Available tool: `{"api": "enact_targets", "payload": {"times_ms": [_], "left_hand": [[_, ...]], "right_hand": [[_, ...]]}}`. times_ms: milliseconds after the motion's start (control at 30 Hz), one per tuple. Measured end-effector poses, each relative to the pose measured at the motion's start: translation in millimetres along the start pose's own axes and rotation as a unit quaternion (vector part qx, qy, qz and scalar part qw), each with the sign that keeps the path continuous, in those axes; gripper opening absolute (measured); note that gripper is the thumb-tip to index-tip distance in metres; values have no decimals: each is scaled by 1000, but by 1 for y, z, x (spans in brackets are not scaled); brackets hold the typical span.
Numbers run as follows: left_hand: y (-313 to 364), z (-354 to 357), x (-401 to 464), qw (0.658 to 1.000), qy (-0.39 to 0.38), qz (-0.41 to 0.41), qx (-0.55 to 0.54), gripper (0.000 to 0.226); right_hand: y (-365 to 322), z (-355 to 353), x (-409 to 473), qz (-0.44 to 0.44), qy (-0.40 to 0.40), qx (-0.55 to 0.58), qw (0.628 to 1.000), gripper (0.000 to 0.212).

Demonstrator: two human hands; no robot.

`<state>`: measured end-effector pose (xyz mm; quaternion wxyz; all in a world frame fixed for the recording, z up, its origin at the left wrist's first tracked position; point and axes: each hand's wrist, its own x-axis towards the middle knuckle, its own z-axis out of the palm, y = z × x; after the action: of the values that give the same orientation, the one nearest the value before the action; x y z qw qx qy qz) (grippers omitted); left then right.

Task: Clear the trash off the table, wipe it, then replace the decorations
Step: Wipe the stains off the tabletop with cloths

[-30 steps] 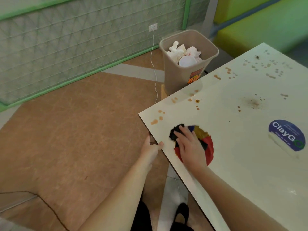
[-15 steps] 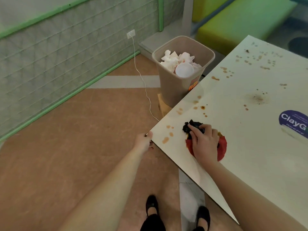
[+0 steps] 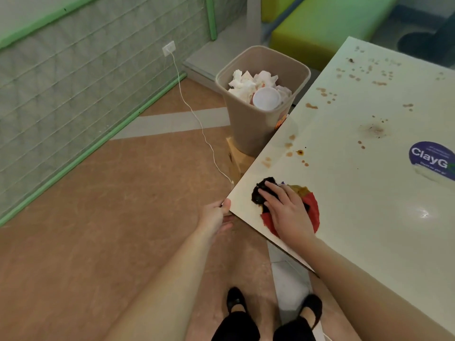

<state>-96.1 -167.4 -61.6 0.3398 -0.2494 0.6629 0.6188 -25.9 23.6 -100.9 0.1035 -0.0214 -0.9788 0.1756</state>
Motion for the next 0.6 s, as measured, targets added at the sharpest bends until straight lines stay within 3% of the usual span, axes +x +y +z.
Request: {"api": "enact_targets", "payload": {"times_ms": [167,300,400,600], "left_hand": [[1,-1,0,1000,-6,0,-6,23],[2,-1,-1,1000,-14,-4,-13,22],[2,0,-3,1000,-12,0,-16,23],[-1,0,1,1000,8,17,16,23]], "right_hand": [[-9,1,13,108,21,12,994,38],[-49,16,-10,3,-9,66,998,38],[-27,10,-8,-80,-34,72,994,39],[-6,0,25,114,15,48,992,38]]}}
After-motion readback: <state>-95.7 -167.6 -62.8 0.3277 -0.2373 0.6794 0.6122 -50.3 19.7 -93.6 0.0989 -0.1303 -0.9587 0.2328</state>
